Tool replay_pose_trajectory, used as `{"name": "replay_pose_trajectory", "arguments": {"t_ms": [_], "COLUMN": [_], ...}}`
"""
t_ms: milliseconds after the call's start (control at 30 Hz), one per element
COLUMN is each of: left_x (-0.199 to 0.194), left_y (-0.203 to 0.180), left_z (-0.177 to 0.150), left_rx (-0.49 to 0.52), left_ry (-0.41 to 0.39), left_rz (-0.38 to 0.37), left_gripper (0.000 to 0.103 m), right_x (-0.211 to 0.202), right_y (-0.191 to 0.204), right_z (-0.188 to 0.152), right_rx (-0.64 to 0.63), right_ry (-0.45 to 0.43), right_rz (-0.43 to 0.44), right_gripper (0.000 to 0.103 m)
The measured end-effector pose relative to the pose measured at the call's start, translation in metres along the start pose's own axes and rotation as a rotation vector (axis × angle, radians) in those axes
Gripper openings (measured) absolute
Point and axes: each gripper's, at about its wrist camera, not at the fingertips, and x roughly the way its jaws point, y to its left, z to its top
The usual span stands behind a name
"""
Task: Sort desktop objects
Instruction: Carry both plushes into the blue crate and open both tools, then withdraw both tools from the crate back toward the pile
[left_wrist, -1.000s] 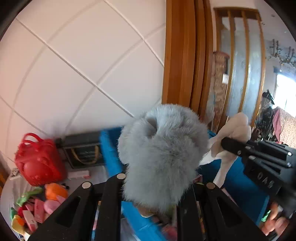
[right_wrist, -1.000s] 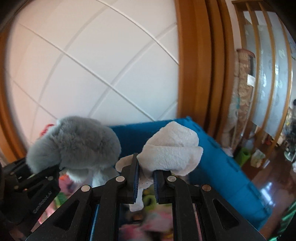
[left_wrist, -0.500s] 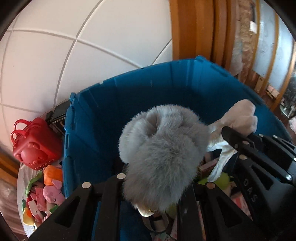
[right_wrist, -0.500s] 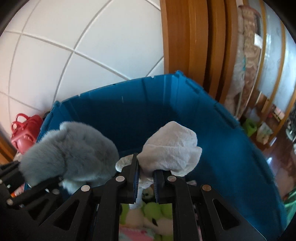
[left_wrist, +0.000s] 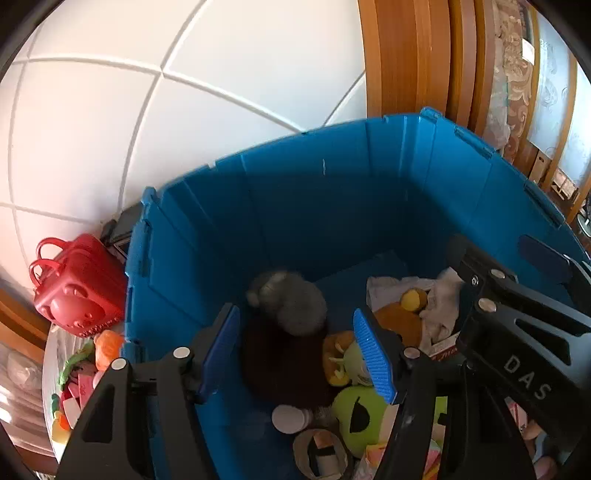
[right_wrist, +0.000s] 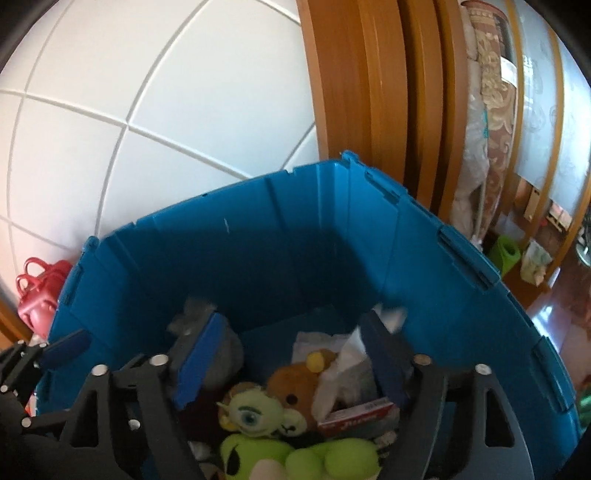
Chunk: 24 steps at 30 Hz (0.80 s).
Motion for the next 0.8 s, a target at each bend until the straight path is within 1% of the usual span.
{"name": "replay_pose_trajectory", "arguments": {"t_ms": [133,200,367,467,567,633,700,800], "left_x": [0.006,0.007,0.0,-0.009,-0.023,-0.038,-0.052,-0.077], "left_y": [0.003,0.004,0.006,0.013,0.025,0.036,0.045,0.061], "left_z": [-0.001,-0.003,-0.008,-0.011,-0.015,-0.019,-0.022,-0.027], "left_rx": [-0.006,-0.007,-0.002,-0.015,-0.029,-0.039,-0.048,-0.078], "left_ry": [0.028,0.035,0.03,0.02,0.002,-0.026,-0.053,-0.104], "left_rz": [-0.014,-0.026,-0.04,-0.055,-0.075,-0.091,-0.104,-0.117], "left_gripper": [0.063,0.063,0.063,0.063,0.063,0.063,0.063,0.066], "right_x": [0.009,0.013,0.02,0.018,0.014,0.005,-0.009,-0.036], "right_y": [-0.007,-0.009,-0.012,-0.013,-0.013,-0.011,-0.006,0.012], "right_z": [-0.001,-0.003,-0.007,-0.007,-0.008,-0.01,-0.01,-0.01], "right_rx": [0.018,0.027,0.024,0.023,0.027,0.036,0.044,0.002], "right_ry": [0.042,0.066,0.107,0.111,0.13,0.129,0.112,0.066], "right_rz": [-0.012,-0.024,-0.068,-0.088,-0.112,-0.116,-0.097,-0.08], "right_gripper": [0.09,0.095,0.103,0.103,0.103,0.103,0.103,0.103]}}
